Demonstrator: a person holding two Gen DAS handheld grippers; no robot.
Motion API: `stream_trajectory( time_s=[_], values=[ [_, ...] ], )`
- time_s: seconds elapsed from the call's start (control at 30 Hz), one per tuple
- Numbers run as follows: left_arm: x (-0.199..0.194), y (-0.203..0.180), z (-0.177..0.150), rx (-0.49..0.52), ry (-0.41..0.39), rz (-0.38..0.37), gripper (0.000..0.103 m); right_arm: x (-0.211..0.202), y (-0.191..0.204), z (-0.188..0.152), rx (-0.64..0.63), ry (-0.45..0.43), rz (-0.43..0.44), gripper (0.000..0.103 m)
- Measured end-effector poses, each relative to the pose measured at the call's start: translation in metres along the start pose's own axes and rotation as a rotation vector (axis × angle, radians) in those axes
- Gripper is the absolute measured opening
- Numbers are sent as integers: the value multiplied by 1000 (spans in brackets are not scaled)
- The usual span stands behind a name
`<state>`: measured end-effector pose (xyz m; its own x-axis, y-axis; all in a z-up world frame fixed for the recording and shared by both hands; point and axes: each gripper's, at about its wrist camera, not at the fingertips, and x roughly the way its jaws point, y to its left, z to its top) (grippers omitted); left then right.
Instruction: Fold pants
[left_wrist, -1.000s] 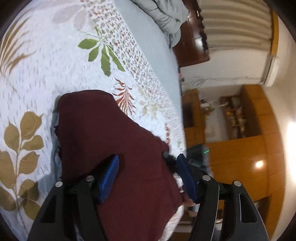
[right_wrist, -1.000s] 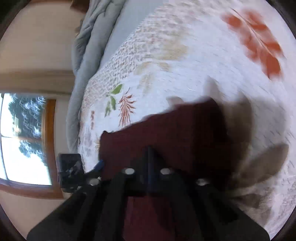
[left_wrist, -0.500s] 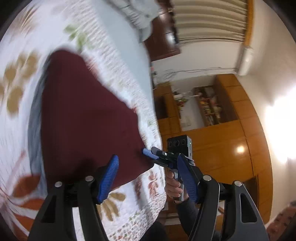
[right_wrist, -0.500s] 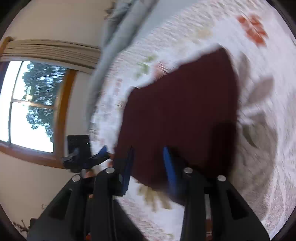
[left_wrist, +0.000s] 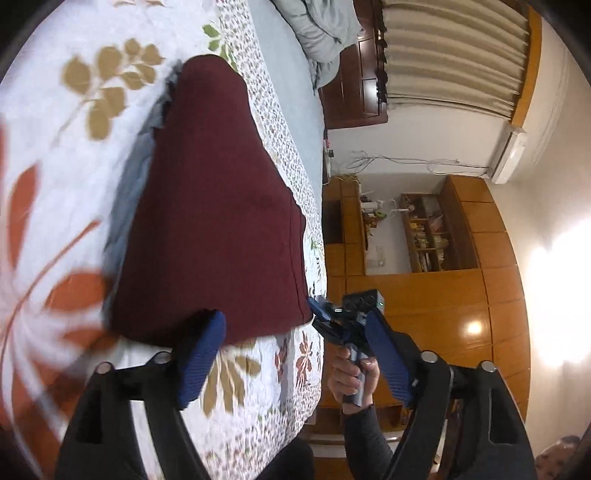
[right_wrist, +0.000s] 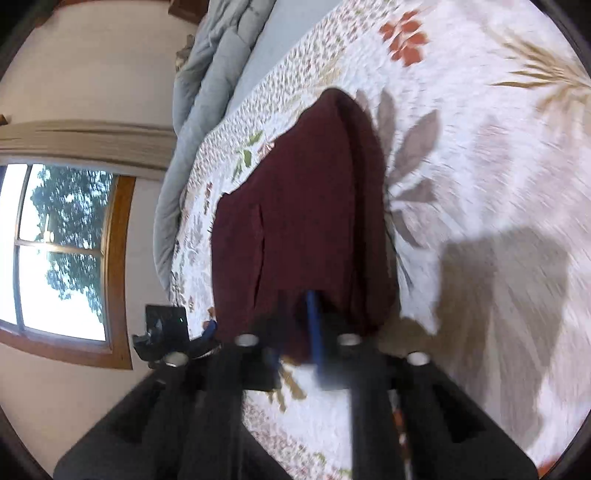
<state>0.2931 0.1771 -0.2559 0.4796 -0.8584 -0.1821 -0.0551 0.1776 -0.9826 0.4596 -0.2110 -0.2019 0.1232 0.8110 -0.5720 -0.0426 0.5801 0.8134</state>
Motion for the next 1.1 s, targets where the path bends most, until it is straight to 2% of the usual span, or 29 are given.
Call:
stream_trajectory(
  time_s=[0.03,0.1,0.13,0.2,0.33,0.4,0.5,0.6,0.63,0.73,0.8,0.87,0.97,1.1],
  values=[
    [-5,-5,-9,10,-1,9,85,-7,4,-7,-2,-27,-12,63],
    [-17,-22,-30,53,-10,48,86,-35,16,-31,-39,-122,-120,80],
    [-24,-33,-42,82,-12,68,87,-46,23,-43,-57,-154,-157,84],
    [-38,-56,-69,149,-23,147,88,-66,35,-77,-81,-189,-145,87],
    [-67,-101,-128,285,-107,368,89,-98,51,-146,-76,-277,-151,92],
    [-78,-126,-159,382,-159,535,89,-106,59,-180,-82,-308,-163,93],
    [-90,-163,-204,528,-264,726,89,-119,76,-226,-120,-352,-223,94],
    [-85,-203,-253,695,-326,876,89,-132,109,-272,-220,-440,-324,98],
    [-85,-213,-268,725,-351,902,89,-136,120,-283,-244,-475,-359,100],
    [-83,-239,-301,775,-398,911,89,-142,161,-324,-343,-606,-522,100],
    [-83,-250,-315,781,-433,926,89,-143,189,-352,-455,-637,-551,100],
    [-85,-260,-326,774,-449,923,89,-147,210,-373,-518,-651,-571,100],
    [-88,-276,-349,798,-484,969,89,-152,232,-396,-571,-637,-602,100],
    [-101,-283,-365,763,-502,931,89,-153,244,-418,-599,-583,-590,100]
  ],
)
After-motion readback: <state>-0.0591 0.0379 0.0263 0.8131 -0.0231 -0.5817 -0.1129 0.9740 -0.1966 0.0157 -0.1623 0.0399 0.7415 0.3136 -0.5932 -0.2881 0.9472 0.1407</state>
